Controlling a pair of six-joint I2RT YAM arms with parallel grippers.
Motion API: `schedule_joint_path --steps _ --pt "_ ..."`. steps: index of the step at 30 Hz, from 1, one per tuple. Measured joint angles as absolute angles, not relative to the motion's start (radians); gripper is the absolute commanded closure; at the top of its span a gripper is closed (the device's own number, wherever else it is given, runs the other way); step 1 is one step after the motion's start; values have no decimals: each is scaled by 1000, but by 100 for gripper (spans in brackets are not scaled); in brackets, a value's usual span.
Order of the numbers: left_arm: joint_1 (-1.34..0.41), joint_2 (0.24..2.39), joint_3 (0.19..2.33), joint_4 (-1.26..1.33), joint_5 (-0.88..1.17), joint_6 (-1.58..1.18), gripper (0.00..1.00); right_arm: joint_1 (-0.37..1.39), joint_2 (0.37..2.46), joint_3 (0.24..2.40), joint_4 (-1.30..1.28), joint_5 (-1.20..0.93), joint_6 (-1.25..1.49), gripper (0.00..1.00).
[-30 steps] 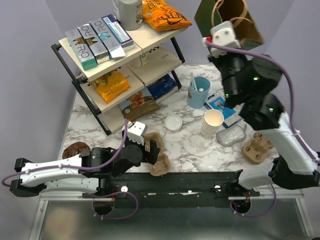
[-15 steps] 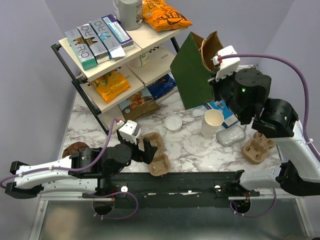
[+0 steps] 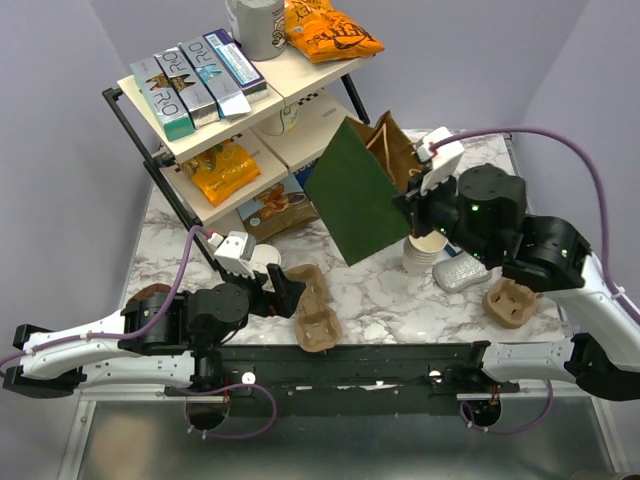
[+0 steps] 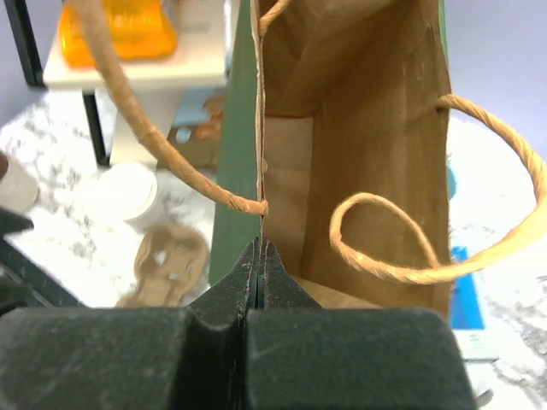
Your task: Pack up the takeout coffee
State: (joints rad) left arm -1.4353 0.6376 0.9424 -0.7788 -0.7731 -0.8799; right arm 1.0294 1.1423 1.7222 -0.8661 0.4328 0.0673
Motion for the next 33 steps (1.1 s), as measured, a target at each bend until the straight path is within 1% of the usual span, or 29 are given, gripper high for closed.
schedule_joint_path --steps 7,13,23,26,27,28,30,31,32,33 --pt "-1435 638 942 -814 -782 -921 1 1097 1160 1597 -904 421 159 99" --pt "-1435 638 942 -819 -789 -943 1 1118 1126 1507 -929 414 239 99" --pt "-1435 646 942 -873 -804 -995 1 1132 1118 1460 -1010 424 333 99" --pt "-1435 655 941 -898 -812 -1023 1 1132 1122 1446 -1029 418 345 90" --pt "-1435 656 939 -903 -813 -1029 1 1132 1132 1434 -1034 408 353 72" --pt "-1435 659 931 -914 -815 -1044 1 1132 1133 1434 -1034 408 353 66" --pt "-1435 662 925 -919 -815 -1052 1 1132 1138 1424 -1034 410 360 63" --pt "-1435 664 924 -922 -815 -1056 1 1132 1140 1420 -1034 411 359 57" --pt "-1435 668 923 -924 -815 -1060 1 1132 1145 1417 -1035 412 358 56" --pt "-1435 672 923 -925 -815 -1063 1 1132 1150 1416 -1034 412 358 51"
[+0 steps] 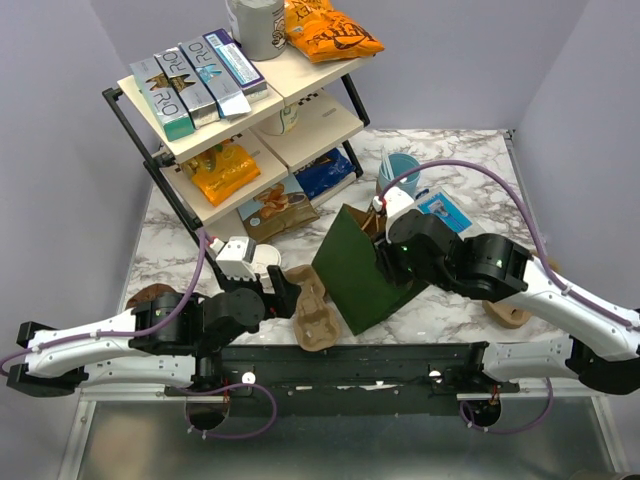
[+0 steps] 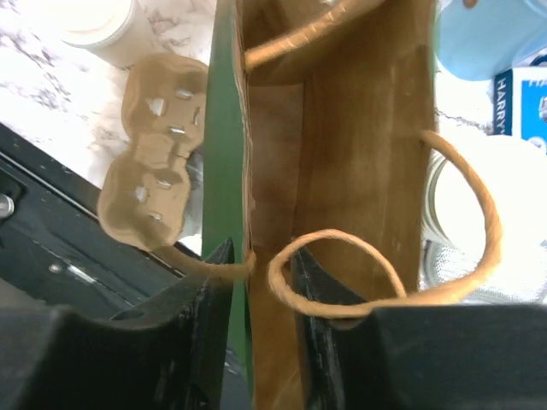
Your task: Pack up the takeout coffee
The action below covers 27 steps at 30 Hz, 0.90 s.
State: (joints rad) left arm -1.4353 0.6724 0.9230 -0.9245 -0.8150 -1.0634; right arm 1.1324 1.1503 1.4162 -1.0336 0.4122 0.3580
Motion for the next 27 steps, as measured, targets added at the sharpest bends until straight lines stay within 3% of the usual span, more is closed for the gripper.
schedule_joint_path --steps 1,6,7,10,27 --pt "-1435 675 923 -925 -815 -1065 1 1132 1155 1416 -1032 412 356 43" --pt "-1435 682 922 -927 -815 -1071 1 1133 1157 1417 -1007 394 326 32" --pt "-1435 682 921 -927 -815 -1072 1 1133 1156 1417 -996 389 311 21" --pt "-1435 682 921 -930 -815 -1072 1 1133 1155 1421 -964 384 269 0" --pt "-1435 667 921 -992 -831 -1110 1 1133 1090 1440 -648 307 -2 0"
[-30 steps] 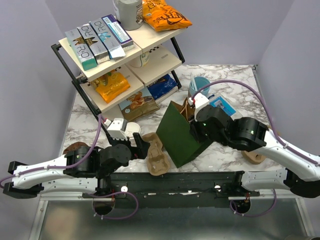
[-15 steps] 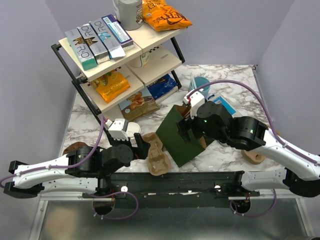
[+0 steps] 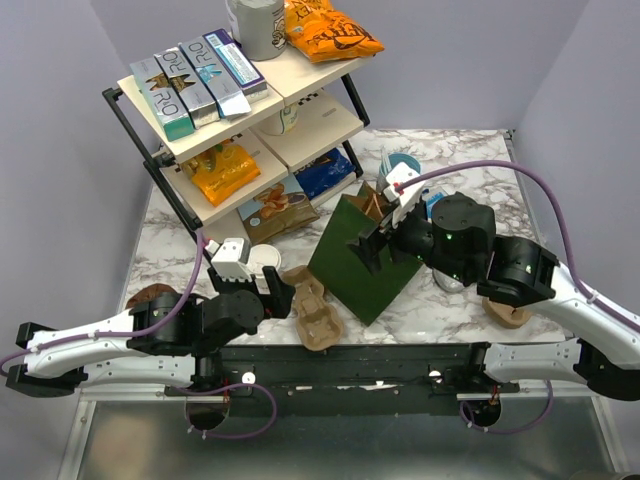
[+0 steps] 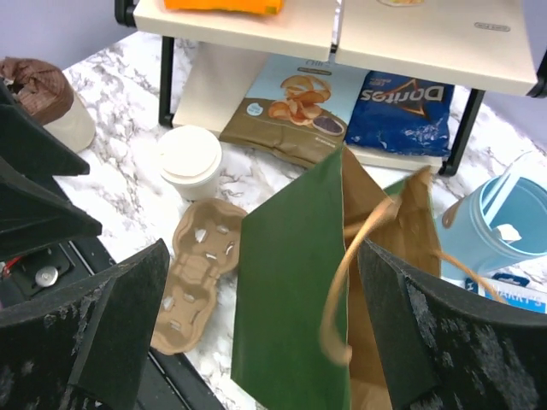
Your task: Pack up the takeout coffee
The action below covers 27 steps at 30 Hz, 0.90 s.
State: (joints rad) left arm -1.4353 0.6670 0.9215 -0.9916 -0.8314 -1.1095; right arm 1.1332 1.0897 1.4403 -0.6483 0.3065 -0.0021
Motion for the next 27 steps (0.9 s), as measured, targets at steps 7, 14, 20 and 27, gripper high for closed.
schedule_joint_path --steps 7,14,20,27 --pt "-1435 659 921 -994 -840 -1112 1 1133 1078 1437 -683 275 11 0" --pt "-1435 659 921 -1006 -849 -1127 1 1133 979 1330 -604 66 -178 0" --pt "-1435 652 921 -1050 -854 -1162 1 1145 1119 1325 -567 -116 -416 0" --pt "-1435 609 921 -1111 -858 -1214 1 1145 1394 1217 -585 -233 -676 0"
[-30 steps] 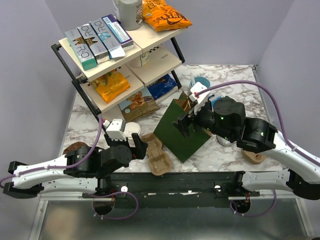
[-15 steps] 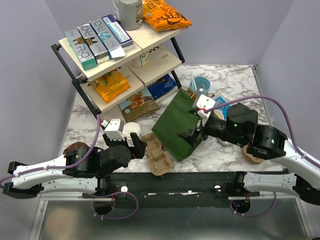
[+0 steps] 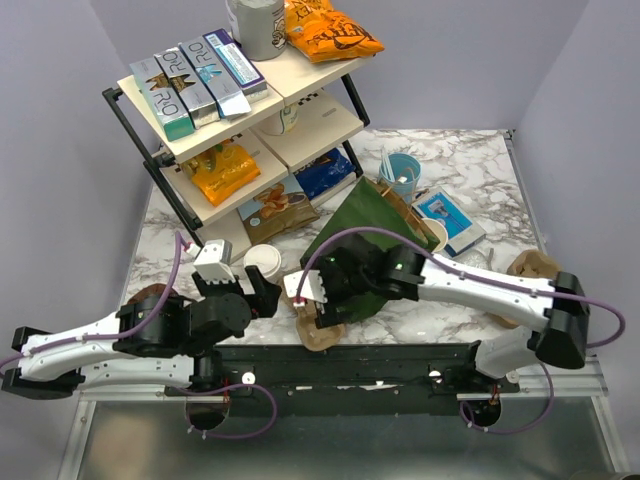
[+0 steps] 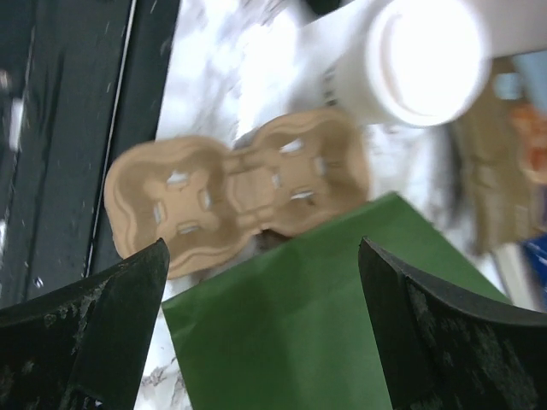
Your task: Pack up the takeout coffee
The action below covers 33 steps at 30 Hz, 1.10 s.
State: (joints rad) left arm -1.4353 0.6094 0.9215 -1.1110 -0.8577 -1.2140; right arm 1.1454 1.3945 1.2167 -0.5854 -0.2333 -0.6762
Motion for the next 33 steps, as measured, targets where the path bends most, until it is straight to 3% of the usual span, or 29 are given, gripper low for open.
schedule_joint_path --steps 13,21,25,29,33 --pt "-1431 569 920 -1183 -878 -1243 1 1139 1744 1230 -567 -309 -843 1" --pt "-1431 569 920 -1195 -889 -1243 1 1118 1824 1232 -521 -318 -846 5" --pt "-1431 569 920 -1203 -899 -1243 1 1109 1856 1239 -501 -331 -846 12" --pt "-1431 569 920 -1209 -906 -1243 1 1107 1870 1239 -493 -338 -845 33" --pt "-1431 568 920 -1206 -912 -1243 1 1107 1871 1239 -491 -346 -835 40"
